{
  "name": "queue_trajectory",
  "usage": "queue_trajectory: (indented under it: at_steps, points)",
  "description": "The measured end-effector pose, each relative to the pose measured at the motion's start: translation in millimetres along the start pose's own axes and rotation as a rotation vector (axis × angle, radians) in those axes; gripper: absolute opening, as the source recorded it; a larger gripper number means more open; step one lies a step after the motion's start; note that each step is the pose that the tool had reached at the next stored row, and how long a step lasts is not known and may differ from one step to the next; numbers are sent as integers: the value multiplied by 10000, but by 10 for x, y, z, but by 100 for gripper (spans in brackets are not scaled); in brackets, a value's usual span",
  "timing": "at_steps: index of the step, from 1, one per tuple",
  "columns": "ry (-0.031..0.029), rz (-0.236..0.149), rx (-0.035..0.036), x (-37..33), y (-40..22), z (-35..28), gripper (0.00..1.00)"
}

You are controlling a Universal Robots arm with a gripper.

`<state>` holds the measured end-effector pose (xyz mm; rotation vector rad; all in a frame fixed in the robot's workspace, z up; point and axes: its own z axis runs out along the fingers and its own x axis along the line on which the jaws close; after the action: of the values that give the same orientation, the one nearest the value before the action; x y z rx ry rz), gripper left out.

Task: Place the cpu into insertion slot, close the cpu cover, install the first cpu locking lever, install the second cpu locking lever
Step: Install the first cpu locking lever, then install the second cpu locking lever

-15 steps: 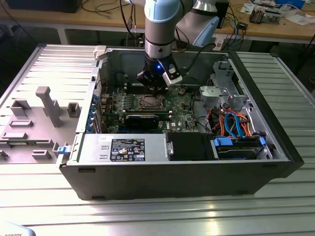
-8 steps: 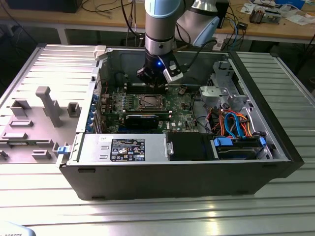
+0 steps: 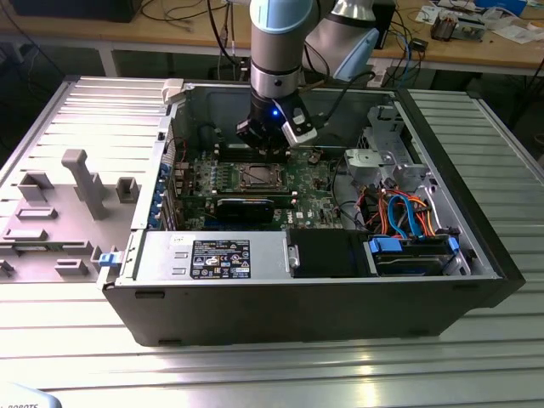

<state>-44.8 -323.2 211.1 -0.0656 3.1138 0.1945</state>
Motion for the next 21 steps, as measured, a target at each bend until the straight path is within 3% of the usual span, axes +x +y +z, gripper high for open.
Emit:
queue_trajectory:
  at_steps: [21]
  points:
    - [3, -2, 78, 0, -1, 0, 11]
